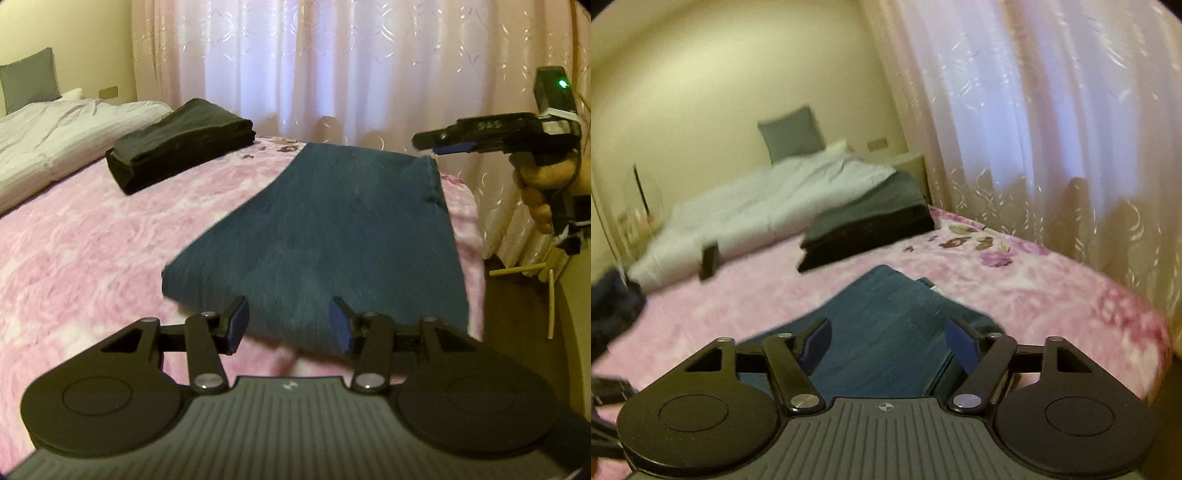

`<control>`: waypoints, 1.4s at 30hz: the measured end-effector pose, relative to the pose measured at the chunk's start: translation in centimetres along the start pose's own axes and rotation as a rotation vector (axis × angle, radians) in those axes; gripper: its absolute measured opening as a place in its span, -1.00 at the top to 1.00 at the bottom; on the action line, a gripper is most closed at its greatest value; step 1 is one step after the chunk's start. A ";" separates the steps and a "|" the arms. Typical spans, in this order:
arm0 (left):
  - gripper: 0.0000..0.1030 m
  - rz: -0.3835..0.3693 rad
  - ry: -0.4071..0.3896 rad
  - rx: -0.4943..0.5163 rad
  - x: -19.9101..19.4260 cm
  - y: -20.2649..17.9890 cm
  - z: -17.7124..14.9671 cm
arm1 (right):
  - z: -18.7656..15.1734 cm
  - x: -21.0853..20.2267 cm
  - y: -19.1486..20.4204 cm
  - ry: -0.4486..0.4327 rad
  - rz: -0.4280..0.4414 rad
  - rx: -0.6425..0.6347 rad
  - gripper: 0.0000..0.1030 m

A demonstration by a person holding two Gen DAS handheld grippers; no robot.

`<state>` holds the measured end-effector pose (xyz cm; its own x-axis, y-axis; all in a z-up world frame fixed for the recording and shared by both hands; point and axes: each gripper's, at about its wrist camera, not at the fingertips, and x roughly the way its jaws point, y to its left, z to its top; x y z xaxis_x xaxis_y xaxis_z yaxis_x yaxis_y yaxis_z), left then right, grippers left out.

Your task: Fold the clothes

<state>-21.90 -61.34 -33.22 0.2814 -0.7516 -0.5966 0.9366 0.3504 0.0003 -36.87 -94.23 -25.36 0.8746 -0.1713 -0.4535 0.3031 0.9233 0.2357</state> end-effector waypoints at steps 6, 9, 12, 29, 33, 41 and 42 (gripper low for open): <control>0.09 -0.090 0.024 -0.022 4.9 2.5 0.3 | -1.2 5.4 -5.2 0.140 -0.024 0.118 -0.06; 0.08 -0.128 0.051 -0.077 6.5 3.5 0.5 | -2.1 5.5 -6.1 0.129 0.010 0.125 -0.06; 0.08 -0.109 0.112 -0.117 6.7 3.4 1.4 | -1.8 5.9 -6.1 0.165 0.009 0.123 -0.06; -0.24 0.180 0.288 -0.461 -1.3 2.7 7.8 | 10.0 9.6 -2.6 0.591 0.194 -0.038 -0.07; -0.24 0.169 0.319 -0.522 1.2 3.4 6.5 | 10.0 14.5 -0.6 0.649 0.242 -0.130 -0.07; -0.24 0.141 0.357 -0.636 7.6 5.9 4.2 | 8.4 23.3 0.1 0.787 0.297 -0.218 -0.06; -0.25 0.141 0.359 -0.648 7.9 6.1 4.2 | 8.2 23.9 -0.1 0.802 0.299 -0.217 -0.06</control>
<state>-13.07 -67.44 -34.53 0.2006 -0.4860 -0.8506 0.5554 0.7717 -0.3100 -12.89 -101.24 -29.23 0.3524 0.3051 -0.8847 -0.0452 0.9498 0.3095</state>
